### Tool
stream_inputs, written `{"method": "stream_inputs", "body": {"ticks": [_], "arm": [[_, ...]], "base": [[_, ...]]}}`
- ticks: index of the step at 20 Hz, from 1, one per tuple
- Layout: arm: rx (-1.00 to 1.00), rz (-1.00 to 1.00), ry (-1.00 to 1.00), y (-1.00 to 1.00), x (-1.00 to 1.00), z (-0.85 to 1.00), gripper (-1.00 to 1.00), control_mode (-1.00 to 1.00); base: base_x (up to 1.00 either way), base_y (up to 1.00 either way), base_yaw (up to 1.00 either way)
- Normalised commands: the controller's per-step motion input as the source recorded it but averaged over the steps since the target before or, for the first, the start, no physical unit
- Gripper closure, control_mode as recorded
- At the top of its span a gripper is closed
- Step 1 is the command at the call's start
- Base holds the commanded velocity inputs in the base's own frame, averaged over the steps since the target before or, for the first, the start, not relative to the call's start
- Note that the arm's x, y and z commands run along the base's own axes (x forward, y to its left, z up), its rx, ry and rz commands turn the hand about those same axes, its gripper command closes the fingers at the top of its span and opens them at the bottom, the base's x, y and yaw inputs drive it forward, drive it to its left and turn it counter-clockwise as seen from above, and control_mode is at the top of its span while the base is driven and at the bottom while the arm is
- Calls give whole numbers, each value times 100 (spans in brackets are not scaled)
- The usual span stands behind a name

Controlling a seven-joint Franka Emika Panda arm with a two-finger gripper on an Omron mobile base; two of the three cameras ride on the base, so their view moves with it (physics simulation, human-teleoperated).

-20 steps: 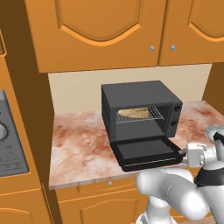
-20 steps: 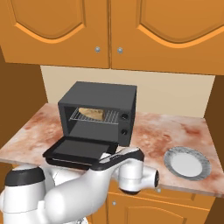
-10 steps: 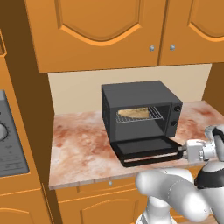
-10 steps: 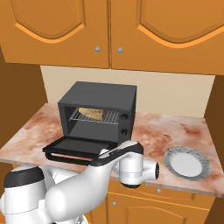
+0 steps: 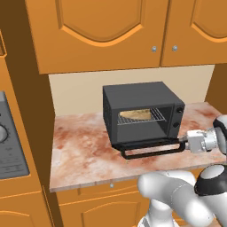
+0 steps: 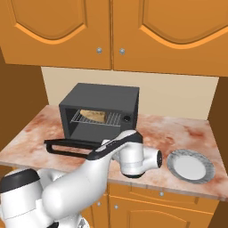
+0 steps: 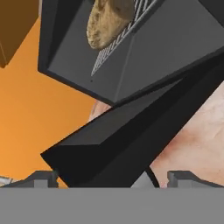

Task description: Pull the toaster oven rack outwards. Pick up the baguette from the plate and place it on the toaster oven rack. Close the toaster oven door fully and set the temperature to the lowest setting.

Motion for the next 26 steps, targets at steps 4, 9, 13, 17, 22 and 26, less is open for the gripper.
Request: {"method": "stream_inputs", "body": {"ticks": [4,9,13,17,22,26], "arm": [[-3,-15,0,40,62,-4,-100,-100],[0,-25,0,43,53,-6,-100,-100],[0,-26,0,33,59,-19,-100,-100],[0,-24,0,32,43,-13,-100,-100],[1,-22,0,22,43,-10,-100,-100],[5,-17,0,12,30,-12,-100,-100]], "base": [[0,0,0],[0,0,0],[0,0,0],[0,0,0],[0,0,0],[0,0,0]]}}
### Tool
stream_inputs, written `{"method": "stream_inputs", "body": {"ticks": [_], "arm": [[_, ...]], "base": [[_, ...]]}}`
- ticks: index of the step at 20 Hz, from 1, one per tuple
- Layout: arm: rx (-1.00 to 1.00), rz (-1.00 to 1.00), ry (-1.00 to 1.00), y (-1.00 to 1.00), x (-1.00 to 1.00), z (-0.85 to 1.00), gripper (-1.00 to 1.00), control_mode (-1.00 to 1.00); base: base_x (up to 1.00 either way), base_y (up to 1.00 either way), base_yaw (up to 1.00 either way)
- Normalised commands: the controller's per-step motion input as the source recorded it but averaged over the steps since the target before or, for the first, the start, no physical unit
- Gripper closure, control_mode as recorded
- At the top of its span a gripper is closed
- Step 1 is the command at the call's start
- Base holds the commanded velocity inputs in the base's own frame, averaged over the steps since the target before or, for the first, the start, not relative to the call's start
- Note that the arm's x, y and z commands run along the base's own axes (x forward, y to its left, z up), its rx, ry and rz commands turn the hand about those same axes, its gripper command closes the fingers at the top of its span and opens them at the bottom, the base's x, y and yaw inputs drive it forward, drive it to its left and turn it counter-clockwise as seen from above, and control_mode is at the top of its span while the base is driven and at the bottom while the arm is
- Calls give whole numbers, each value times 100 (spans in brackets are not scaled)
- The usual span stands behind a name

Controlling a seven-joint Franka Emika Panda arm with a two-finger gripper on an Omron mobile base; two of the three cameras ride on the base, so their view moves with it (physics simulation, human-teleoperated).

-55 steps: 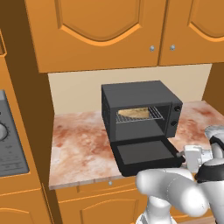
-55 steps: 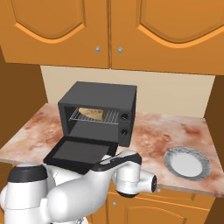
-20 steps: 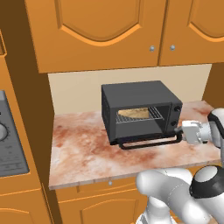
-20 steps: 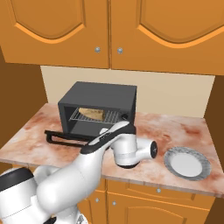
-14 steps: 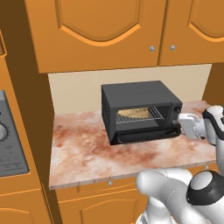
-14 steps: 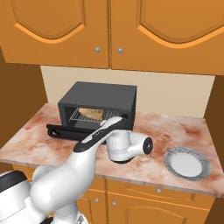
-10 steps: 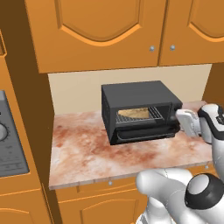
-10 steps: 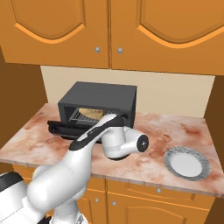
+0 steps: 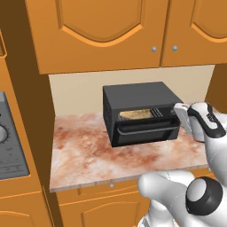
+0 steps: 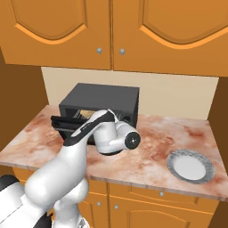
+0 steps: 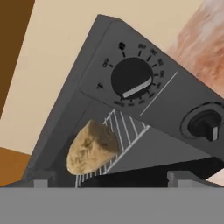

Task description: Pull the toaster oven rack outwards. Pick up the baguette from the plate and place it on the toaster oven rack. Close the toaster oven door fully and set the temperature to the lowest setting.

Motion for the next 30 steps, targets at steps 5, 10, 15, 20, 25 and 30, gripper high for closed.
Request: {"method": "stream_inputs", "body": {"ticks": [5,10,15,20,25,30], "arm": [[18,-11,-5,6,34,-22,-100,-100],[24,-3,-5,0,53,-30,-100,-100],[24,0,-1,0,43,-30,-100,-100],[18,0,0,7,23,-17,-100,-100],[10,0,0,12,24,-14,-100,-100],[6,0,0,10,-1,-5,-100,-100]], "base": [[0,0,0],[0,0,0],[0,0,0],[0,0,0],[0,0,0],[0,0,0]]}}
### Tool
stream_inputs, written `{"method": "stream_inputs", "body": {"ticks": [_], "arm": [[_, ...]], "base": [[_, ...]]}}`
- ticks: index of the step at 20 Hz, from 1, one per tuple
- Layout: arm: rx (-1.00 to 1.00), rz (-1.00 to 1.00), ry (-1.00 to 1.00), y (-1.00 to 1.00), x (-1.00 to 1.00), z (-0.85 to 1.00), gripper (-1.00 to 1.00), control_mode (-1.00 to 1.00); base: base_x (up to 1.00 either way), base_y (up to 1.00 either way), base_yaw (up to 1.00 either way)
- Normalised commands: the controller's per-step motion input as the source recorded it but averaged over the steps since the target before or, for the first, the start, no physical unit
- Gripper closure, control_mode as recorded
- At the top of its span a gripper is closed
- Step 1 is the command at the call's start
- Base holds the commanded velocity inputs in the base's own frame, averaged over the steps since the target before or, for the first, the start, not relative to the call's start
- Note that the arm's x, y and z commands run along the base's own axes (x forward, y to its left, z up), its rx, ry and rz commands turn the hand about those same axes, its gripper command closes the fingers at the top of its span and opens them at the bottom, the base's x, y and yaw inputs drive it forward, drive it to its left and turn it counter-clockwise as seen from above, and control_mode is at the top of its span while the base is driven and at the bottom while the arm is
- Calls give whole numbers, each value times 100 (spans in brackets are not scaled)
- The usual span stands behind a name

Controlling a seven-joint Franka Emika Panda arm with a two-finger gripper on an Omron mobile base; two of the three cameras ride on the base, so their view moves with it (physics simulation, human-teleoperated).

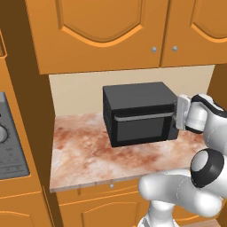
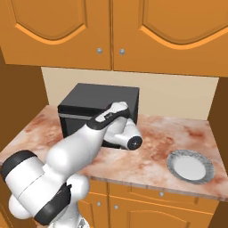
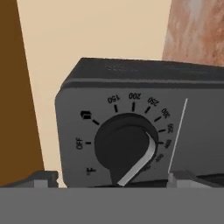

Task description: Pull the toaster oven rack outwards. Pick up the baguette from the plate and place it on the toaster oven rack. Close the toaster oven door fully and set the temperature to the lowest setting.

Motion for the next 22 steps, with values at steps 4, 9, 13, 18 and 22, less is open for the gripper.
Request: {"method": "stream_inputs", "body": {"ticks": [4,9,13,18,22], "arm": [[5,0,-2,1,-30,0,-100,-100],[3,0,-2,0,-41,0,-100,-100],[1,0,0,0,-47,8,-100,-100],[-8,0,0,-5,-25,31,-100,-100],[-23,0,2,-25,-1,27,-100,-100]], "base": [[0,0,0],[0,0,0],[0,0,0],[0,0,0],[0,0,0]]}}
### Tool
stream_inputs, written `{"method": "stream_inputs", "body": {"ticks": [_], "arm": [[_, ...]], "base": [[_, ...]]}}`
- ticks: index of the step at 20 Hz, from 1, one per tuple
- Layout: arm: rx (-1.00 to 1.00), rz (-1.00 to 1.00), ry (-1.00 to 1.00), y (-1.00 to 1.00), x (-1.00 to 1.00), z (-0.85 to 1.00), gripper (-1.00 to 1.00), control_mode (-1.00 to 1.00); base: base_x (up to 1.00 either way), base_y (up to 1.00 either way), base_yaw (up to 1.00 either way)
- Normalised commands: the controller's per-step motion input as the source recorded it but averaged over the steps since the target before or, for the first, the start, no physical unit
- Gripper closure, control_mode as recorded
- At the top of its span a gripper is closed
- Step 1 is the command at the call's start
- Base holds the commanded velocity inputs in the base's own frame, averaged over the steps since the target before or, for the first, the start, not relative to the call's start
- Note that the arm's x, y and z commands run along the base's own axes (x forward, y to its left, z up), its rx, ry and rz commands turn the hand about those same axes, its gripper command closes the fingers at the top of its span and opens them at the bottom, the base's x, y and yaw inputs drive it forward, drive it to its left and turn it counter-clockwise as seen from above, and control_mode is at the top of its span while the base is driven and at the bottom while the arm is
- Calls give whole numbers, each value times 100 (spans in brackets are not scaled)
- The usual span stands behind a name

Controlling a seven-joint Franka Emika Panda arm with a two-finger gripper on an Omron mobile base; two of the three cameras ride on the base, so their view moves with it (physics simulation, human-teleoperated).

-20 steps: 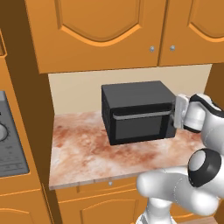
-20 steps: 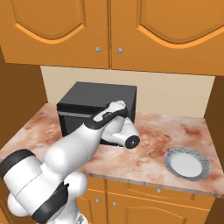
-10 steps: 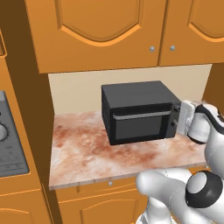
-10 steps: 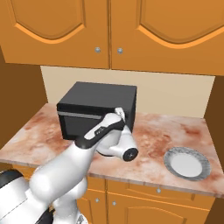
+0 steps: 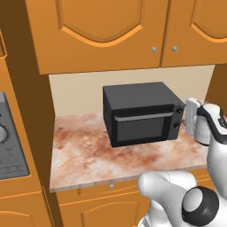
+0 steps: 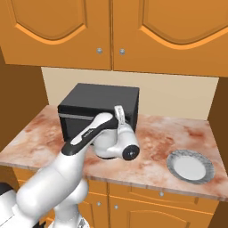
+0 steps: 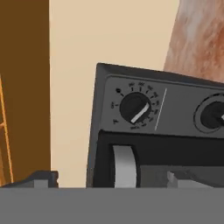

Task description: Pull the toaster oven rack outwards. Pick up the baguette from the plate and place it on the toaster oven rack. Close the toaster oven door fully and set the temperature to the lowest setting.

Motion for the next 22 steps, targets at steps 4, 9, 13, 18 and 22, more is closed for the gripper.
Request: {"method": "stream_inputs", "body": {"ticks": [4,9,13,18,22], "arm": [[-32,0,11,-15,0,14,-100,-100],[-47,0,23,0,8,0,-100,-100],[-48,4,26,0,7,1,-100,-100],[-41,9,3,0,-7,2,-100,-100],[-38,9,0,0,-13,13,-100,-100]], "base": [[0,0,0],[0,0,0],[0,0,0],[0,0,0],[0,0,0]]}}
